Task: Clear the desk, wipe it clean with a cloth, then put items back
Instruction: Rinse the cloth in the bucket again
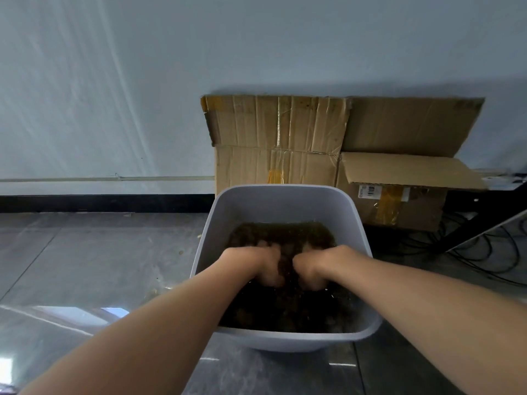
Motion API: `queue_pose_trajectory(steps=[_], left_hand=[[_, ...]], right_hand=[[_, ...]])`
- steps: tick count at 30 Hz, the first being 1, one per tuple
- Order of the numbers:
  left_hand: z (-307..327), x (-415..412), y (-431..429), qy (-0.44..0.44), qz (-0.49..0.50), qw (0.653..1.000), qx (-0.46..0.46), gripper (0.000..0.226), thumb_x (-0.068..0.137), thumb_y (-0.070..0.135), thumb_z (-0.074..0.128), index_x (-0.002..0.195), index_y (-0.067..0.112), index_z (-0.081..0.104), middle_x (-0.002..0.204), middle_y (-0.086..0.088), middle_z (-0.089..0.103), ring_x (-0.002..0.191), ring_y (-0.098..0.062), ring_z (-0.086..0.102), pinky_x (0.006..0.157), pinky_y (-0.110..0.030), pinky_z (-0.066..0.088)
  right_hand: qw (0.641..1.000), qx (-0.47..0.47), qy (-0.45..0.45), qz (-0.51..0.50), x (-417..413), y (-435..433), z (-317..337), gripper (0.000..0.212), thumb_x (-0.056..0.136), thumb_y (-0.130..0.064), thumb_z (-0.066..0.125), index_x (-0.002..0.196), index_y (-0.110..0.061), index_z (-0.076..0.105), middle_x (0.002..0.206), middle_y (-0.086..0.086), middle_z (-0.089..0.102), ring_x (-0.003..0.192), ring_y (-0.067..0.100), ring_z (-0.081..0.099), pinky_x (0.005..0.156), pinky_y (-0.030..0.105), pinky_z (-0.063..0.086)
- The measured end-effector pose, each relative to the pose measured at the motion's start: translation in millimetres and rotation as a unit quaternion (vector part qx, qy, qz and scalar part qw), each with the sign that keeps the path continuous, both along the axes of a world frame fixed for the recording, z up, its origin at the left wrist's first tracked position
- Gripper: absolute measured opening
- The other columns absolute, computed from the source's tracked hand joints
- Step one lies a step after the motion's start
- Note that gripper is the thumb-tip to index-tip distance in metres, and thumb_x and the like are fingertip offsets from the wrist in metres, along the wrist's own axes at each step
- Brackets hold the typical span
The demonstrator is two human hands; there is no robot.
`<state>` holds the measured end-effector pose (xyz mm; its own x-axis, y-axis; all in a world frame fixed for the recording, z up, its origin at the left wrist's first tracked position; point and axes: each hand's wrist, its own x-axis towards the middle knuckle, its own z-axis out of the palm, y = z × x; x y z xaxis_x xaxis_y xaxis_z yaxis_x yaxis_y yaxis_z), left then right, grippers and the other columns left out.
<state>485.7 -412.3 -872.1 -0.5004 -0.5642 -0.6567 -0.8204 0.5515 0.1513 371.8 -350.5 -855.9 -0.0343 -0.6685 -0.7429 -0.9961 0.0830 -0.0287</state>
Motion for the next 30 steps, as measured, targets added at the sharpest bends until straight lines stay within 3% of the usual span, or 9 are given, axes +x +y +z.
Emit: queue_pose_trajectory(steps=[5, 8, 11, 13, 15, 21, 25, 27, 30], left_hand=[[-12, 1, 1, 0.141, 0.136, 0.975, 0.104, 0.035, 0.102, 0.033, 0.049, 0.129, 0.012, 0.054, 0.122, -0.012, 0.060, 0.101, -0.028, 0.061, 0.081, -0.036, 0.054], [-11, -7, 0, 0.254, 0.415, 0.835, 0.257, 0.037, 0.106, 0.045, 0.033, 0.108, 0.011, 0.049, 0.078, -0.010, 0.053, 0.048, -0.016, 0.047, 0.035, -0.020, 0.034], [-11, -14, -2, 0.332, 0.522, 0.746, 0.246, 0.038, 0.108, 0.040, 0.023, 0.087, 0.013, 0.041, 0.057, -0.005, 0.037, 0.031, -0.011, 0.029, 0.035, -0.010, 0.019], [-5, -12, 1, 0.350, 0.541, 0.719, 0.261, 0.040, 0.107, 0.035, 0.025, 0.081, 0.013, 0.044, 0.051, -0.005, 0.041, 0.028, -0.013, 0.034, 0.034, -0.008, 0.021], [1, -10, 2, 0.362, 0.539, 0.703, 0.292, 0.039, 0.106, 0.032, 0.030, 0.077, 0.013, 0.047, 0.044, -0.005, 0.044, 0.027, -0.013, 0.037, 0.033, -0.008, 0.021], [19, -6, 5, 0.304, 0.421, 0.782, 0.344, 0.041, 0.109, 0.040, 0.027, 0.076, 0.019, 0.040, 0.055, 0.003, 0.036, 0.036, -0.004, 0.021, 0.032, -0.013, 0.010], [8, -4, -2, 0.234, 0.352, 0.880, 0.217, 0.033, 0.107, 0.033, 0.027, 0.106, 0.009, 0.050, 0.071, -0.004, 0.049, 0.046, -0.010, 0.043, 0.038, -0.017, 0.030], [3, -4, -5, 0.196, 0.287, 0.930, 0.116, 0.042, 0.103, 0.031, 0.038, 0.133, 0.002, 0.045, 0.102, -0.012, 0.063, 0.081, -0.023, 0.063, 0.065, -0.031, 0.054], [-5, 2, -6, 0.115, 0.184, 0.975, 0.040, 0.070, 0.092, 0.035, 0.060, 0.148, 0.004, 0.031, 0.139, -0.016, 0.053, 0.127, -0.031, 0.052, 0.107, -0.038, 0.042]], right_hand=[[0.996, -0.005, -0.035, -0.081, 0, -6, -18, 0.054, 0.097, -0.019, 0.056, 0.145, -0.002, 0.037, 0.145, 0.018, 0.045, 0.131, 0.034, 0.047, 0.109, 0.041, 0.041], [0.954, -0.057, -0.146, -0.254, -3, -14, -10, 0.076, 0.097, -0.033, 0.053, 0.155, -0.009, 0.011, 0.150, 0.019, 0.038, 0.134, 0.036, 0.043, 0.106, 0.045, 0.043], [0.842, -0.136, -0.278, -0.443, 14, -16, 1, 0.041, 0.103, -0.036, 0.040, 0.132, -0.008, 0.033, 0.094, 0.017, 0.060, 0.074, 0.026, 0.059, 0.051, 0.028, 0.045], [0.784, -0.172, -0.310, -0.510, 29, -15, 7, 0.026, 0.104, -0.035, 0.035, 0.108, -0.009, 0.038, 0.074, 0.013, 0.052, 0.056, 0.021, 0.049, 0.044, 0.024, 0.033], [0.803, -0.227, -0.273, -0.479, 37, -18, 7, 0.024, 0.105, -0.036, 0.032, 0.105, -0.012, 0.030, 0.091, 0.015, 0.059, 0.071, 0.028, 0.059, 0.052, 0.031, 0.042], [0.853, -0.288, -0.180, -0.398, 0, -15, -3, 0.027, 0.108, -0.025, 0.024, 0.097, -0.015, 0.046, 0.123, 0.015, 0.061, 0.087, 0.021, 0.055, 0.085, 0.035, 0.040], [0.952, -0.189, -0.114, -0.214, -1, -9, -7, 0.034, 0.103, -0.018, 0.045, 0.134, -0.012, 0.035, 0.134, 0.019, 0.047, 0.119, 0.035, 0.053, 0.100, 0.044, 0.044], [0.976, -0.133, -0.062, -0.158, 3, -9, -9, 0.055, 0.098, -0.016, 0.053, 0.145, -0.012, 0.024, 0.142, 0.022, 0.030, 0.130, 0.041, 0.041, 0.109, 0.050, 0.039], [0.992, -0.077, 0.027, -0.098, 2, -9, -13, 0.079, 0.092, -0.012, 0.060, 0.153, -0.006, 0.010, 0.148, 0.025, 0.018, 0.137, 0.046, 0.028, 0.113, 0.054, 0.033]])
